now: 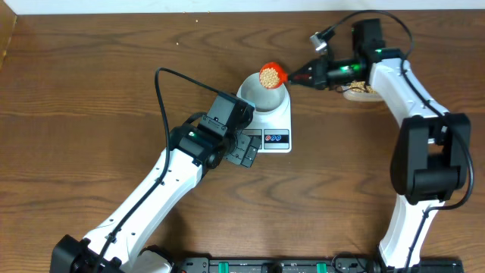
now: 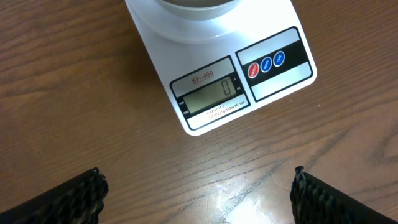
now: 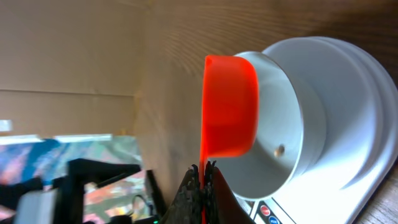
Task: Scoop item into bowl and weigh 50g on scale
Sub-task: 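Carry the filled scoop with the right gripper over the grey bowl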
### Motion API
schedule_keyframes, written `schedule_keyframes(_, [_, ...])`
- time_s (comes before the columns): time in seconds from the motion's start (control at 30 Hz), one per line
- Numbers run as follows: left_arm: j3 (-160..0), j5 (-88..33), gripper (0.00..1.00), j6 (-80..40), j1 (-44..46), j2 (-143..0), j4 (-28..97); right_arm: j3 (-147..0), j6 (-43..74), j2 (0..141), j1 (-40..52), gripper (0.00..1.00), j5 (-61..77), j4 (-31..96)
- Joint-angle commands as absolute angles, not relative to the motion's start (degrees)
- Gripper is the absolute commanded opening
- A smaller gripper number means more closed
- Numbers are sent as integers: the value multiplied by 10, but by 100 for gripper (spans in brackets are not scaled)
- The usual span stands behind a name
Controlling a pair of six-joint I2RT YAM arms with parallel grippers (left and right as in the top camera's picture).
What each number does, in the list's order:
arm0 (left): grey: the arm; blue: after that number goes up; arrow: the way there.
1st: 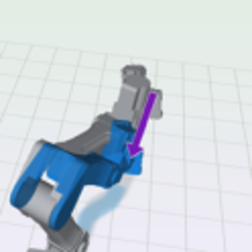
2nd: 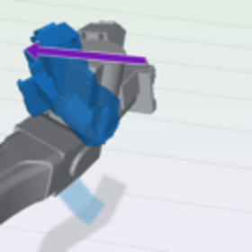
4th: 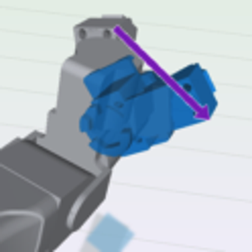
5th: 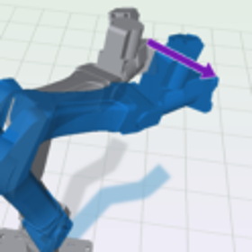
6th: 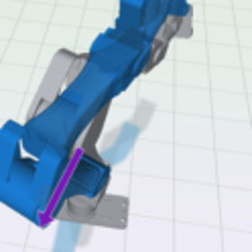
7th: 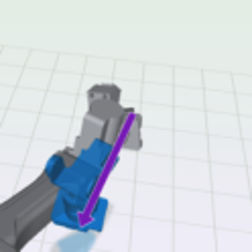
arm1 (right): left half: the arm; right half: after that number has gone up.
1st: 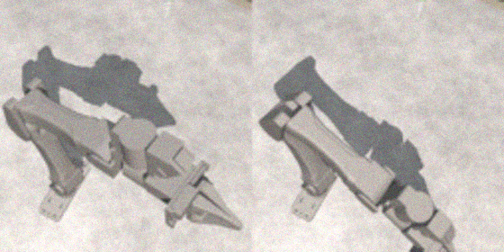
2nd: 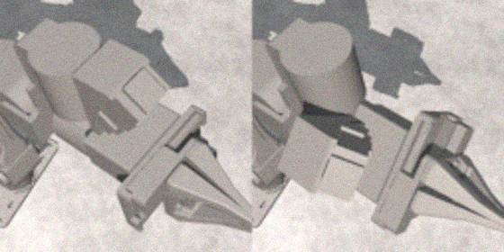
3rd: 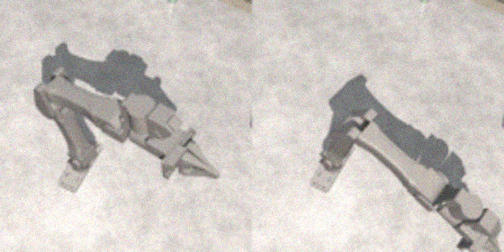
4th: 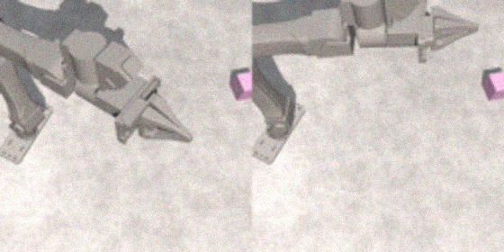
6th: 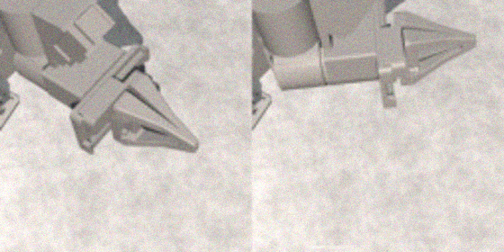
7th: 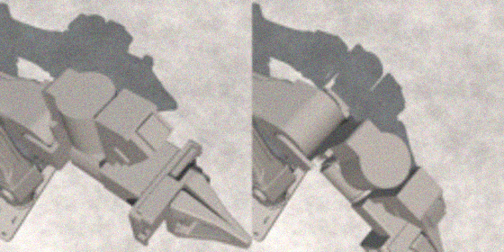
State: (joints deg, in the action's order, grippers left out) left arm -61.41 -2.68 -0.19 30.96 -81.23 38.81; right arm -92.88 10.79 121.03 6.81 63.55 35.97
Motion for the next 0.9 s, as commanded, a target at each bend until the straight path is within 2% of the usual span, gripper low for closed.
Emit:
schedule_keyframes(0.0, [-611, -25, 96, -5, 308, -817, 390, -930, 122, 1164, 86, 2, 564, 359])
schedule_keyframes(0.47, [-611, -25, 96, -5, 308, -817, 390, -930, 108, 1096, 152, 2, 384, 393])
schedule_keyframes(0.87, [-611, -25, 96, -5, 308, -817, 390, -930, 91, 1063, 187, 2, 298, 409])
